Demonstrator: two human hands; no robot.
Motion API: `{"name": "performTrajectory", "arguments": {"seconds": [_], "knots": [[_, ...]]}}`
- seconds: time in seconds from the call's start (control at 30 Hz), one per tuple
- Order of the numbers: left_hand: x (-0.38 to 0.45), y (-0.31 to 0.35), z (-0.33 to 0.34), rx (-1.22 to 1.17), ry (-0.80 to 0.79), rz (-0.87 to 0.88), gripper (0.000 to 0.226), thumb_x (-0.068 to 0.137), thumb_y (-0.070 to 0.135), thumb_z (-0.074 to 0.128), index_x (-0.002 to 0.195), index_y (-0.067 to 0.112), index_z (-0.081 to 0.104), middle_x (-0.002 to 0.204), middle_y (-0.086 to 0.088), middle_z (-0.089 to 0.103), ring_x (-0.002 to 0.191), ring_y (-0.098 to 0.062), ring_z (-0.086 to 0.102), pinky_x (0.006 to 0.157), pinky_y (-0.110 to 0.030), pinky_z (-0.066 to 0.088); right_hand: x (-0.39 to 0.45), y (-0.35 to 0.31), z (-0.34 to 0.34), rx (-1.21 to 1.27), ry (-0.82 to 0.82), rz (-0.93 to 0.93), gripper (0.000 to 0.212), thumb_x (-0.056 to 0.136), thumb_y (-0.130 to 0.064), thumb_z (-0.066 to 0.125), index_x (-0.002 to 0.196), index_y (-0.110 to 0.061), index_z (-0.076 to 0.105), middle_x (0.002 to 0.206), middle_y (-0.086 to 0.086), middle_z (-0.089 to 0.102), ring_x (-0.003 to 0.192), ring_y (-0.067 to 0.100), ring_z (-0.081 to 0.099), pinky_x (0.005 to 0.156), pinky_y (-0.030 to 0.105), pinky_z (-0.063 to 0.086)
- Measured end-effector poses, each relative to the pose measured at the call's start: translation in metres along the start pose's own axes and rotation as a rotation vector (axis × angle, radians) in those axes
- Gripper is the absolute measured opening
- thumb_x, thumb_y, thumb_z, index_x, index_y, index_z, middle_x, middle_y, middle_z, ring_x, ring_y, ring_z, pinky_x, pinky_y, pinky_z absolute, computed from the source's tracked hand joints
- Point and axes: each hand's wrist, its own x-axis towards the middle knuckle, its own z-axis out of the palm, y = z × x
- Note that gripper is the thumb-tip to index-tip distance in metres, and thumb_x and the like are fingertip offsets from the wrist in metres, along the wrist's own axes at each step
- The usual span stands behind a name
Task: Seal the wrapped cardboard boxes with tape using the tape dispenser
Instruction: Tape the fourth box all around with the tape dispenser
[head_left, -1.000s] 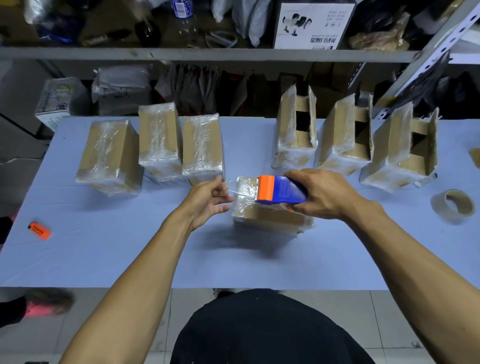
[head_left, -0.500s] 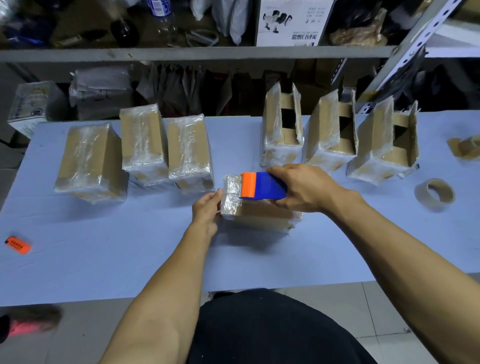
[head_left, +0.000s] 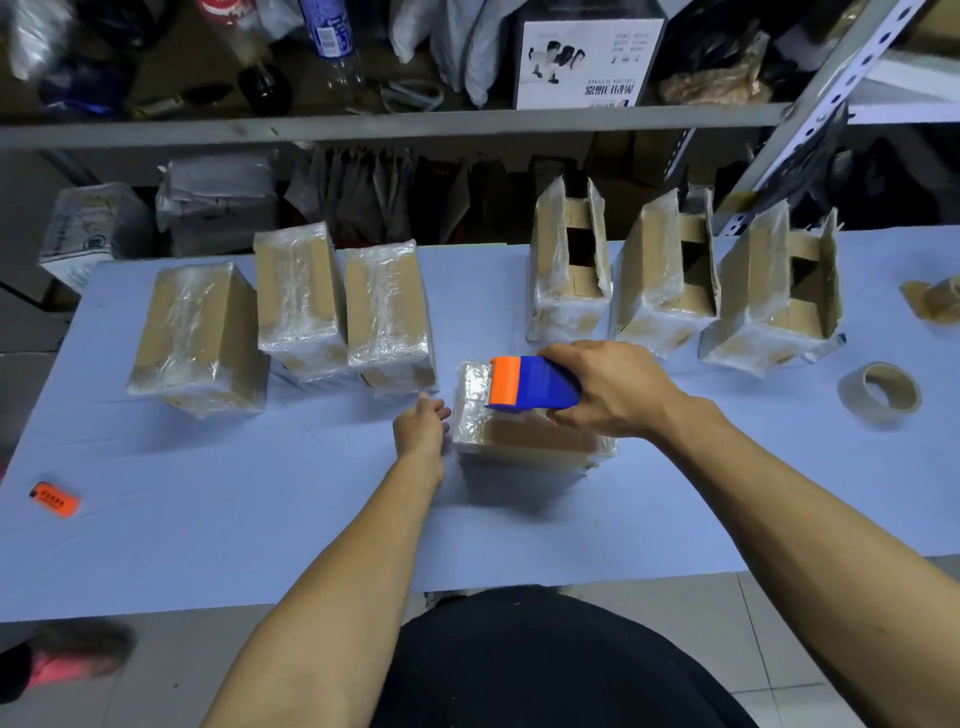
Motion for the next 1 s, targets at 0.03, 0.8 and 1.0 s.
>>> {"name": "performTrajectory", "arguments": {"seconds": [0.03, 0.8, 1.0], "knots": [[-0.001, 0.001, 0.001, 0.005, -0.024, 0.065, 0.042, 0.107, 0.037, 0.041, 0.117, 0.006, 0.067, 0.119, -0.014, 0.069, 0.105, -0.028, 0.065, 0.093, -0.038, 0.053, -0.001, 0.001, 0.001, 0.005, 0.005, 0.005, 0.040, 0.075, -0.051, 0.062, 0.108, -0.030, 0.054, 0.086, -0.008, 0.060, 0.074, 0.020, 0.057, 0.056, 0.028, 0.036], [-0.009, 0.001, 0.012, 0.498, -0.122, 0.542, 0.034, 0.103, 0.039, 0.048, 0.089, 0.014, 0.066, 0.068, 0.003, 0.051, 0.063, -0.014, 0.046, 0.065, -0.032, 0.042, -0.050, 0.055, -0.009, -0.069, -0.071, 0.074, 0.057, 0.078, -0.051, 0.064, 0.128, -0.027, 0.050, 0.100, 0.000, 0.065, 0.086, 0.025, 0.062, 0.065, 0.033, 0.050], [-0.009, 0.009, 0.005, 0.608, -0.090, 0.580, 0.034, 0.103, 0.038, 0.052, 0.074, 0.020, 0.052, 0.049, 0.008, 0.032, 0.045, -0.006, 0.034, 0.049, -0.021, 0.032, -0.085, 0.086, 0.005, 0.075, -0.083, 0.144, 0.058, 0.077, -0.052, 0.067, 0.128, -0.035, 0.047, 0.108, -0.003, 0.065, 0.092, 0.021, 0.061, 0.073, 0.034, 0.053]]}}
